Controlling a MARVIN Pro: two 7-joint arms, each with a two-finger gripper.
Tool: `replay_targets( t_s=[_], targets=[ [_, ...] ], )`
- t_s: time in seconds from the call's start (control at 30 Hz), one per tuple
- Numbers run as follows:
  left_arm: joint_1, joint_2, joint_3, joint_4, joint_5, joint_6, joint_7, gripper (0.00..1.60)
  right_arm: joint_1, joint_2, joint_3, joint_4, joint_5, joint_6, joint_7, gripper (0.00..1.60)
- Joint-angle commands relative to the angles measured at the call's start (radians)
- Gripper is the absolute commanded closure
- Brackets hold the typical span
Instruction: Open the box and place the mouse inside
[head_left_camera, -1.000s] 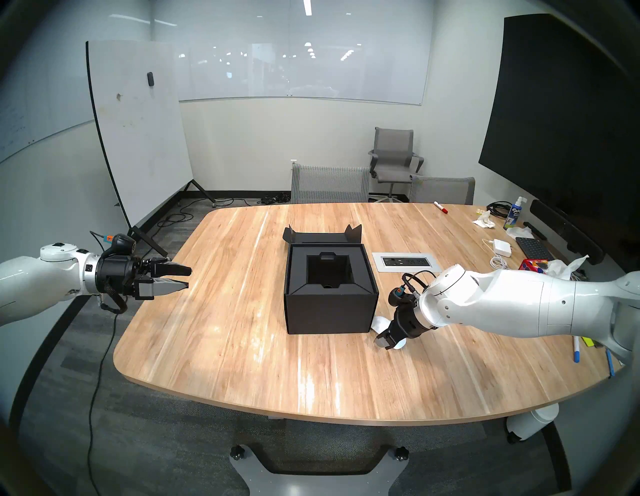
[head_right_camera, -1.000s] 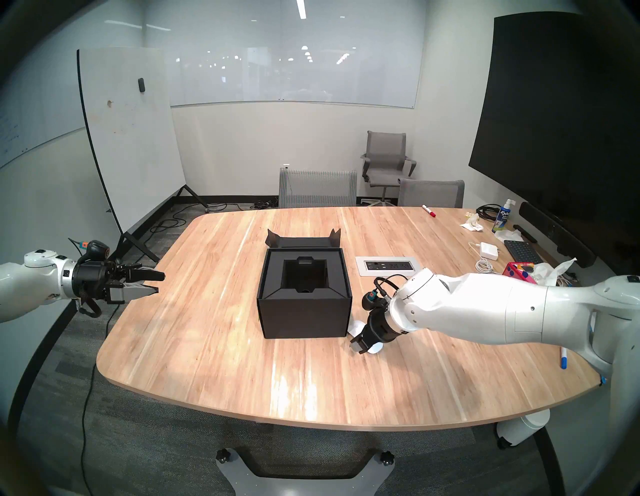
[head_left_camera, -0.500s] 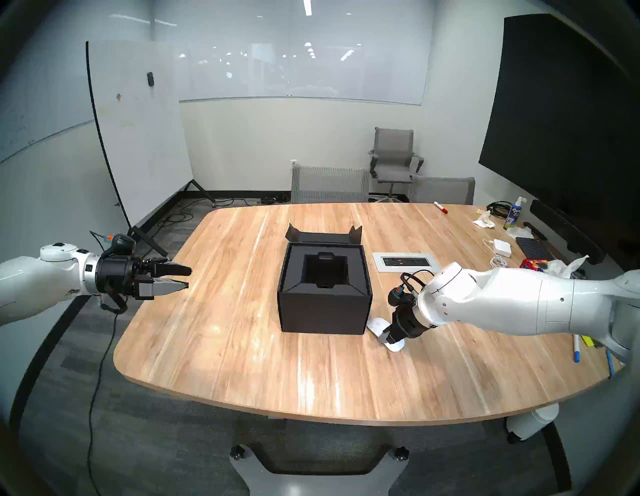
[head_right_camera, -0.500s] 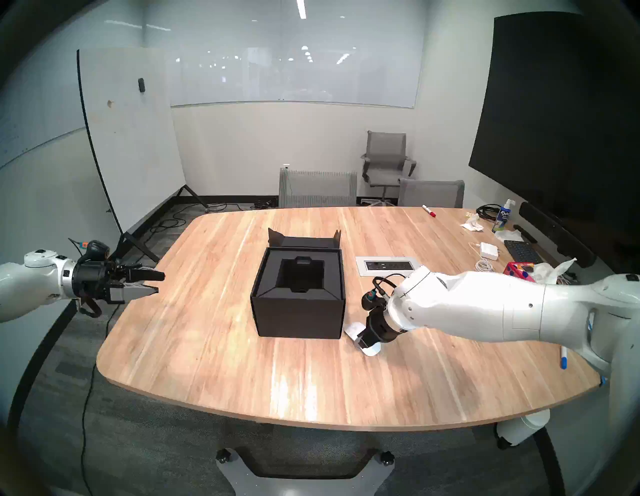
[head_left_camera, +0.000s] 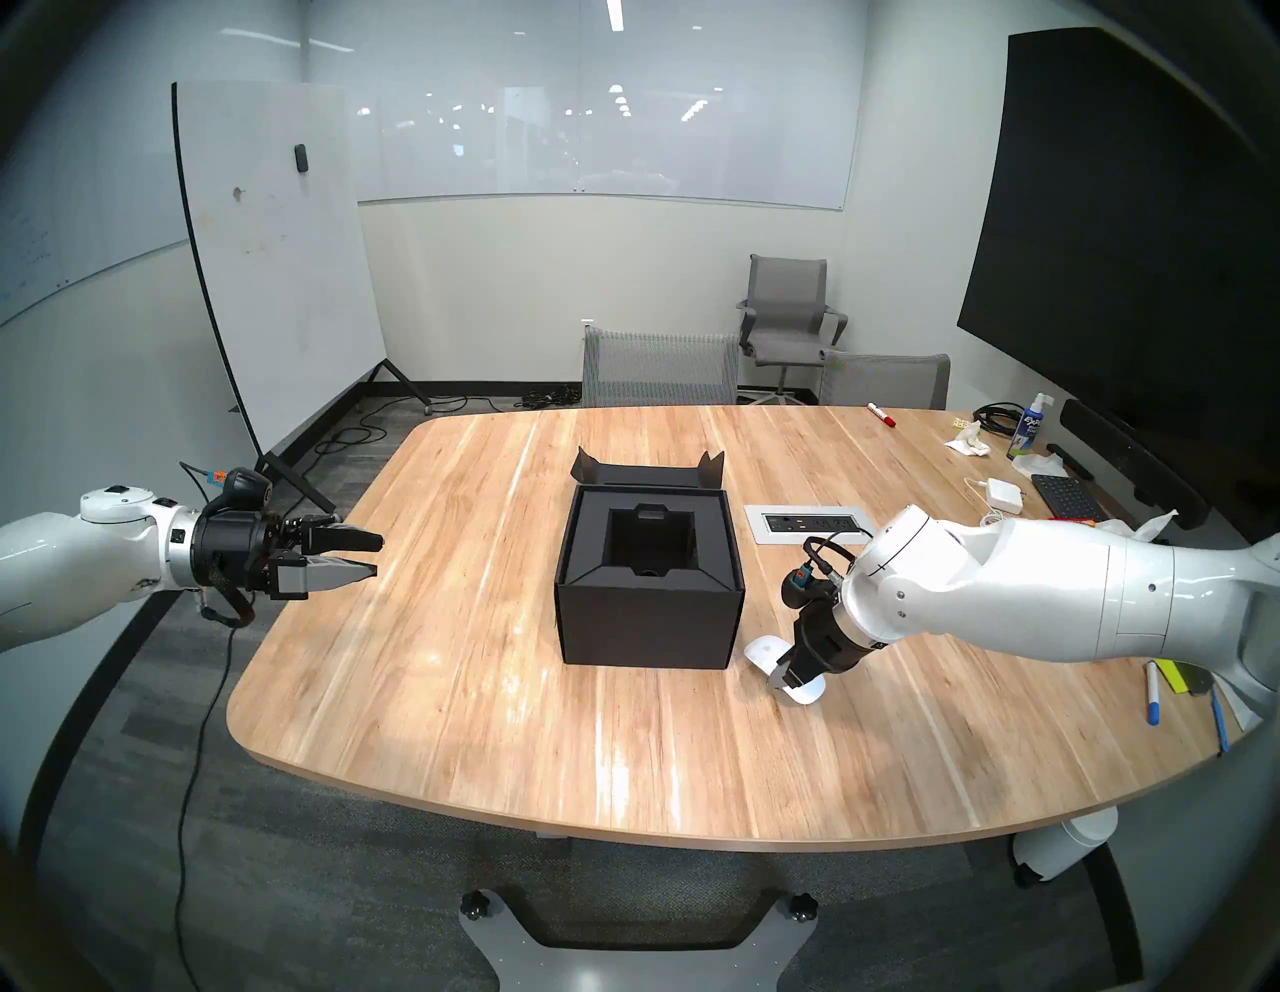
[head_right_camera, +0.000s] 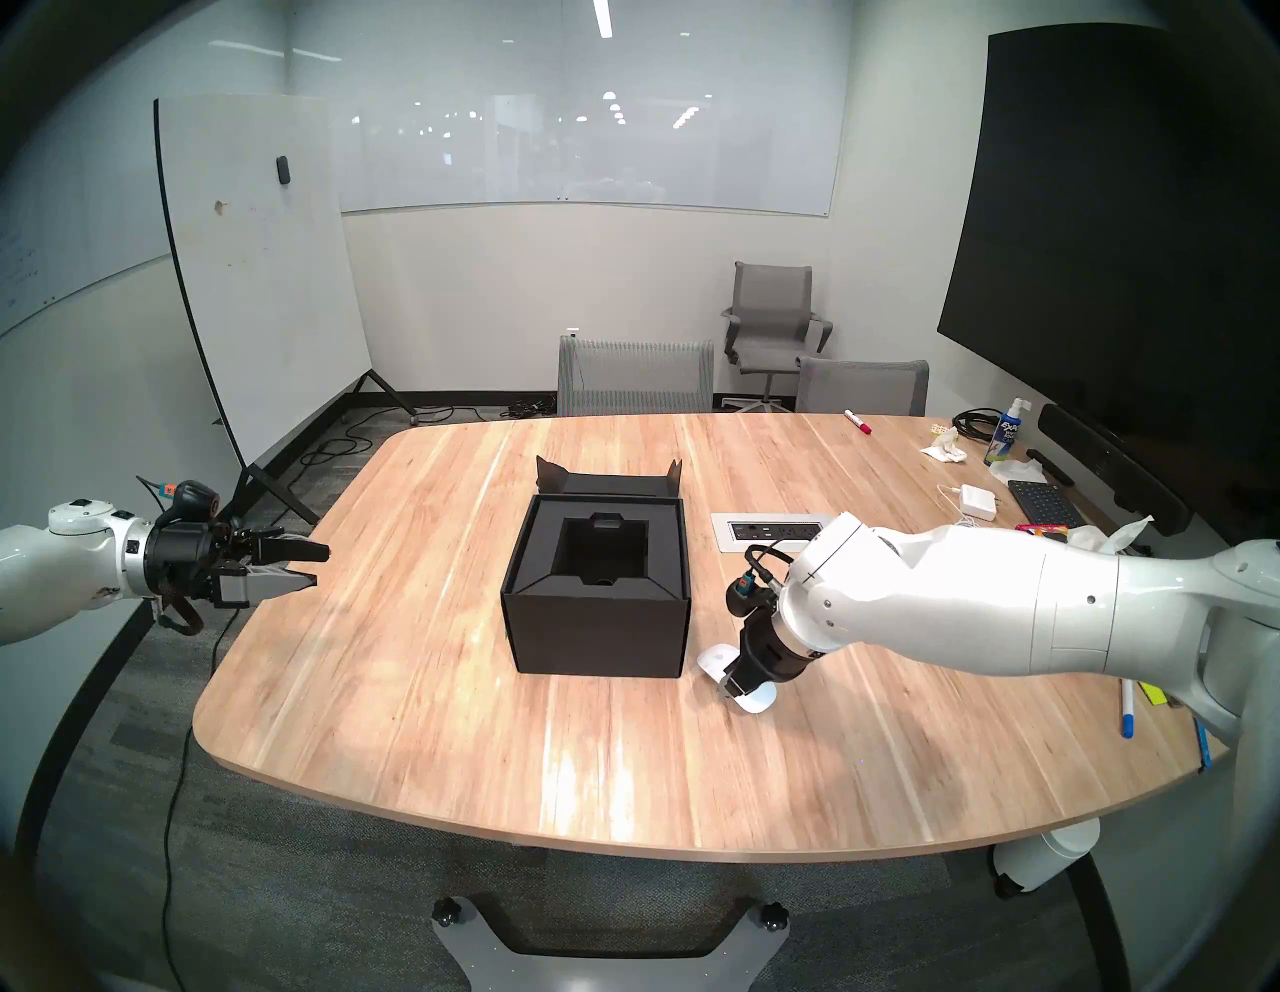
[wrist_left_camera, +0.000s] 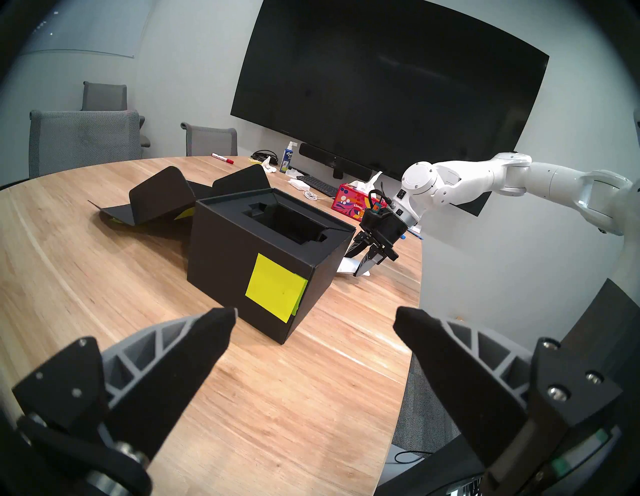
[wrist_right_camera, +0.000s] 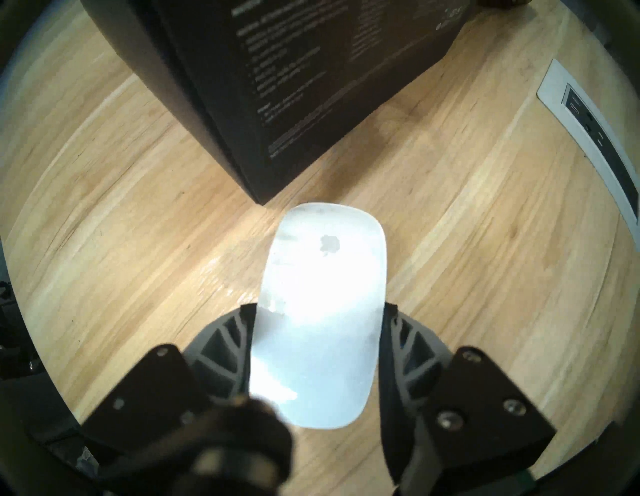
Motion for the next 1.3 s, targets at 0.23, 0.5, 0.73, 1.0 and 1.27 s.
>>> replay_targets(
  t_s=[0.23,0.5,0.73,1.0,1.27],
  targets=[
    [-0.011,-0.003,-0.011,-0.002,-0.007,0.0,0.0,0.0,0.12,0.037,0.063,-0.068,0.009,0.138,-0.032,1.6],
    [-0.012,-0.003,-0.011,-0.002,-0.007,0.0,0.0,0.0,0.177,0.035,0.067,-0.069,0.014,0.138,-0.027,1.6],
    [-0.012,-0.003,-0.011,-0.002,-0.007,0.0,0.0,0.0,0.24,0.019,0.045,-0.045,0.003,0.138,-0.006,1.6],
    [-0.011,-0.003,-0.011,-0.002,-0.007,0.0,0.0,0.0,0.309,0.013,0.027,-0.03,-0.015,0.138,0.034,1.6],
    [-0.011,-0.003,-0.011,-0.002,-0.006,0.0,0.0,0.0,0.372,-0.031,0.004,0.013,-0.04,0.138,0.087,1.6]
  ],
)
